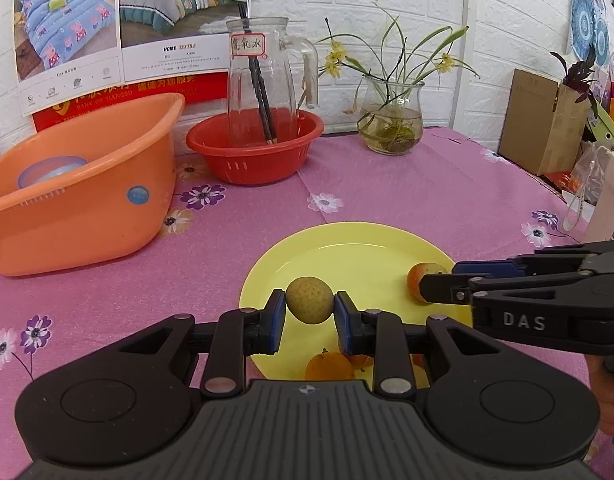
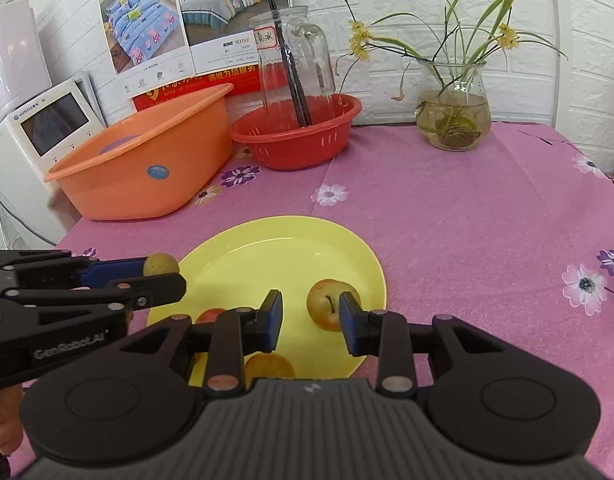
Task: Organize fruits
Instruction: 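Lower the yellow-red apple onto the plate and open the right tool, then lower the kiwi onto the plate and open the left tool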
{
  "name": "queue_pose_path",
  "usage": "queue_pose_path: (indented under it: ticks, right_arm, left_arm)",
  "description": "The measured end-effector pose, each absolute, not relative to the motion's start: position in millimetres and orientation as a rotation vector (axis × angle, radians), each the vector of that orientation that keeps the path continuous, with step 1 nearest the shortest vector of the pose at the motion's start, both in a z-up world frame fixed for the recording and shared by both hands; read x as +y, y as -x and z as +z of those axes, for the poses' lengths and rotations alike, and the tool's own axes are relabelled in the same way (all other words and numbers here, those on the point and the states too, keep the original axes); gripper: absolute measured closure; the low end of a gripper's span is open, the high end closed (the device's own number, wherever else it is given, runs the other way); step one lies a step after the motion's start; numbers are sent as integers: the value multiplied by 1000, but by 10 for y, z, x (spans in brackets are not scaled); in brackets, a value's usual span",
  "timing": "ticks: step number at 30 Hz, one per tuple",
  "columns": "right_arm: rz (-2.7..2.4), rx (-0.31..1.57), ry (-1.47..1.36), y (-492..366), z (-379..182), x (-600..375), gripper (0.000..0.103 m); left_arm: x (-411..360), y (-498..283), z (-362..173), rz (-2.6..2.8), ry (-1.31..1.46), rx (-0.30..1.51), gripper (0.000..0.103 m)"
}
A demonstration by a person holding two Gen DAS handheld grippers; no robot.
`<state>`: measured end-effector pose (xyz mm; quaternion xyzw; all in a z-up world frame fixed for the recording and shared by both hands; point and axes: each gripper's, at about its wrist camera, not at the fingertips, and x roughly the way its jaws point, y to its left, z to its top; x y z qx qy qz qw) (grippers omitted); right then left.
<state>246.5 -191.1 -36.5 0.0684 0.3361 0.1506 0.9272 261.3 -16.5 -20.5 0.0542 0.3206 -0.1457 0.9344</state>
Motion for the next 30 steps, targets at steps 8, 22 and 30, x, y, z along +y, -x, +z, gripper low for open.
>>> queue_pose_path:
  ticks: [8, 22, 30]
  right_arm:
    - [302, 688, -148, -2452, -364, -1932, 24]
    - [305, 694, -151, -2467, -390, -1938, 24]
    - [299, 689, -153, -2447, -361, -1941, 24]
  left_arm:
    - [-208, -2704, -320, -299, -103, 694, 78]
    - [-229, -2797, -385, -280, -93, 726, 78]
    - [-200, -2754, -329, -272, -87, 712, 78]
